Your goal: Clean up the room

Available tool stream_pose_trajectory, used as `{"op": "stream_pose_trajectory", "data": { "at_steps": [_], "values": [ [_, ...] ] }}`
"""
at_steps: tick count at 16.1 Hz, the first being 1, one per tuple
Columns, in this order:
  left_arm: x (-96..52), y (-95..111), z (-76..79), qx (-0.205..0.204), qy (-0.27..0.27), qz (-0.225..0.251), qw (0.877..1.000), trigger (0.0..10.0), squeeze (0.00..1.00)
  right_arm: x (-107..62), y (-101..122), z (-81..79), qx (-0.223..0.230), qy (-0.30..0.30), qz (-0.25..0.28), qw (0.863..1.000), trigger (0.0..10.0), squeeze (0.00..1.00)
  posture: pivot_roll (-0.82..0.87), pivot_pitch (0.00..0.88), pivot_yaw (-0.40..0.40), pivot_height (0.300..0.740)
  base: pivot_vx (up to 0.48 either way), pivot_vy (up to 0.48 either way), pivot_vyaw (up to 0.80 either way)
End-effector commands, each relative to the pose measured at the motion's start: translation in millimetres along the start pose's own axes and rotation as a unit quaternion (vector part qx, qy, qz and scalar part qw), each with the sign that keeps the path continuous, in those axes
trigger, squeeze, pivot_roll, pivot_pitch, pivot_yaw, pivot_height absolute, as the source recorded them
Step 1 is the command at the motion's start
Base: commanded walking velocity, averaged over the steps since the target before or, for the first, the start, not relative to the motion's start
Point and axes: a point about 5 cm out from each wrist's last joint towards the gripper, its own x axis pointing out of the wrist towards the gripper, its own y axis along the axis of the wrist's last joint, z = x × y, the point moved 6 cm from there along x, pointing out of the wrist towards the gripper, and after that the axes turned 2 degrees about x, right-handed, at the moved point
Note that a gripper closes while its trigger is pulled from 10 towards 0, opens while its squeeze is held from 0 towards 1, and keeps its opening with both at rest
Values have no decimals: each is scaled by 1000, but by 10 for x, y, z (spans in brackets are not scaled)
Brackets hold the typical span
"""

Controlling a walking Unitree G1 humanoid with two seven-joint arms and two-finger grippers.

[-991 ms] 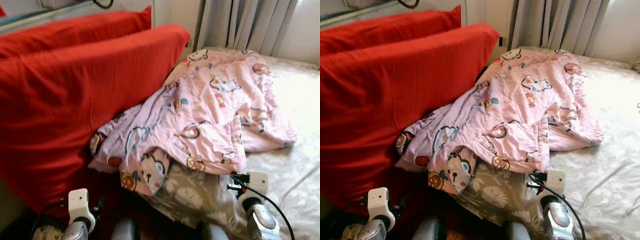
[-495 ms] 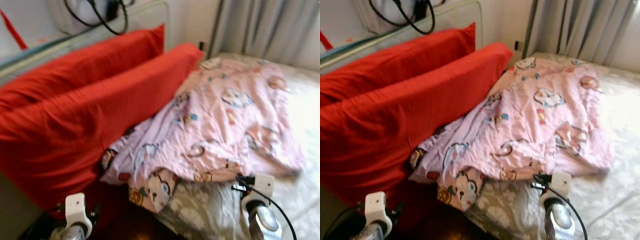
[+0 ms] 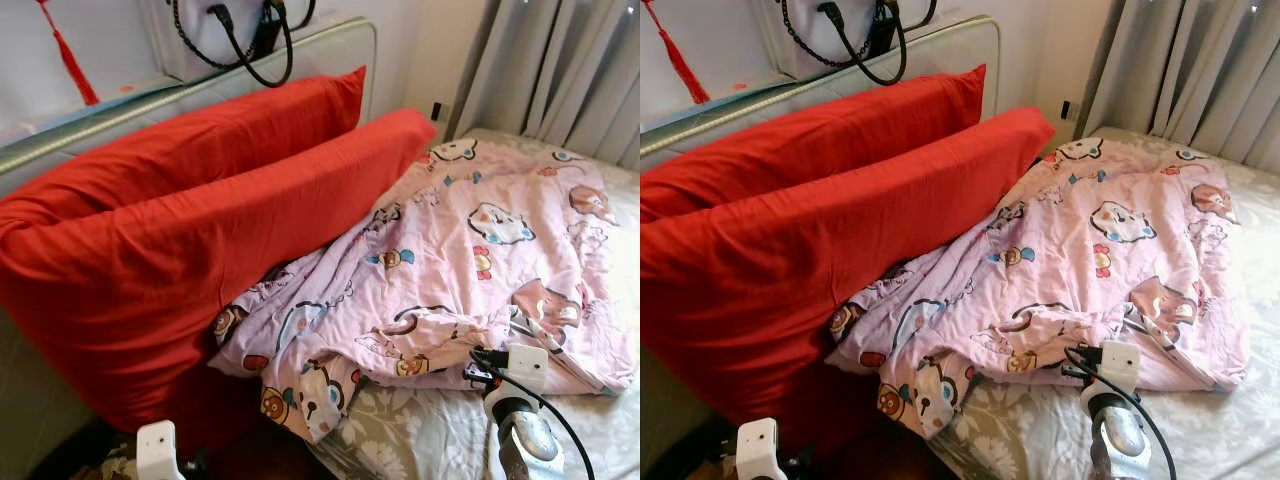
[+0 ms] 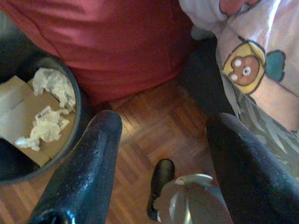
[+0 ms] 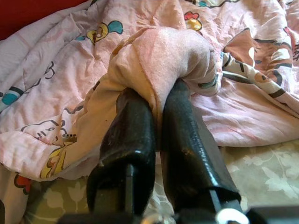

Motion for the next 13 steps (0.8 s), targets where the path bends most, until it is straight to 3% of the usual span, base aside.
{"op": "stream_pose_trajectory", "data": {
  "at_steps": [1, 13],
  "values": [
    [-10, -56, -2, 2, -1, -11, 1000, 10000, 0, 8, 2, -6, -1, -2, -1, 1000, 10000, 0, 81, 0, -30, 740, 0, 0, 0],
    [24, 46, 61, 3, -14, 1, 1000, 10000, 0, -13, 25, 111, 2, -32, 7, 999, 10000, 0, 62, 0, -11, 740, 0, 0, 0]
  ]
}}
